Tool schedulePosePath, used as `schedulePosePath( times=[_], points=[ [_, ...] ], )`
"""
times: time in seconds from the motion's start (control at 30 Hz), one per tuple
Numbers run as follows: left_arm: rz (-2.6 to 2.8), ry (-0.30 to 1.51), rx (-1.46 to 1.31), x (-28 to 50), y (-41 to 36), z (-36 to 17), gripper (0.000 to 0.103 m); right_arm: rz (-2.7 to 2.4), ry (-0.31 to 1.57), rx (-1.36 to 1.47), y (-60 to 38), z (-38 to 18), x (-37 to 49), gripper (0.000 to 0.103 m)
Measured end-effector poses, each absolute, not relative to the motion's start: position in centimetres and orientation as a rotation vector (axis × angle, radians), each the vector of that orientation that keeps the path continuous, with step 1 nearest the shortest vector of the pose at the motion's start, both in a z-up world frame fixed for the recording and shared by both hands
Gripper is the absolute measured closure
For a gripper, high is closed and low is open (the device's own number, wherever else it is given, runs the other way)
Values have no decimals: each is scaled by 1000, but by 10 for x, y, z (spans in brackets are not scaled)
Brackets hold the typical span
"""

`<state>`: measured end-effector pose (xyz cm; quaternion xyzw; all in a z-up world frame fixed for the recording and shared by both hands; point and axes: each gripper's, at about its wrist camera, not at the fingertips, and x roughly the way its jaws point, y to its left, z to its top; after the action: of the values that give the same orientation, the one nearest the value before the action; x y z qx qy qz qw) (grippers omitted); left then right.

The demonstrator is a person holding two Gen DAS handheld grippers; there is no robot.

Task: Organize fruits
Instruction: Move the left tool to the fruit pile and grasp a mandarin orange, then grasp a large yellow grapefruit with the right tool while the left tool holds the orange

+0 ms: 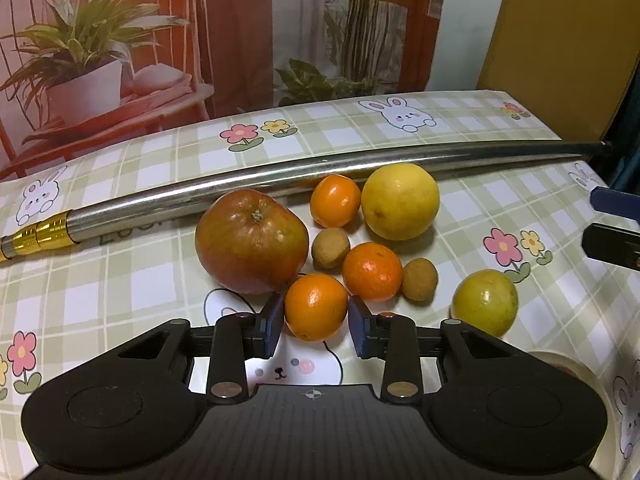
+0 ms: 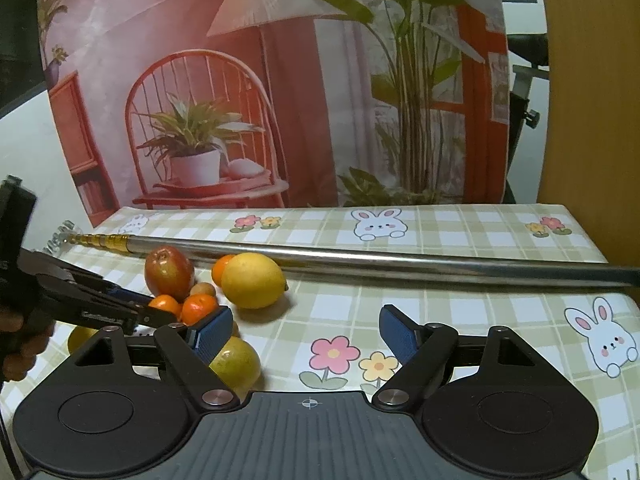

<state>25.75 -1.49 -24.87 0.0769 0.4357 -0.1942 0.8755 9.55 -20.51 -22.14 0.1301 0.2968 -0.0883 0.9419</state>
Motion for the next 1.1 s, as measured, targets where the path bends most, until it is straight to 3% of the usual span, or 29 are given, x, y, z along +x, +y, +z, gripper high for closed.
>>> schedulePosePath(
  times=[0.57, 1.1],
  points=[
    [-323, 728, 26, 187, 18, -193, 66, -141, 570, 250, -210, -222, 111, 27],
    [-237, 723, -80, 154, 42, -198, 66, 10, 601, 196, -205, -250, 196, 36]
  ],
)
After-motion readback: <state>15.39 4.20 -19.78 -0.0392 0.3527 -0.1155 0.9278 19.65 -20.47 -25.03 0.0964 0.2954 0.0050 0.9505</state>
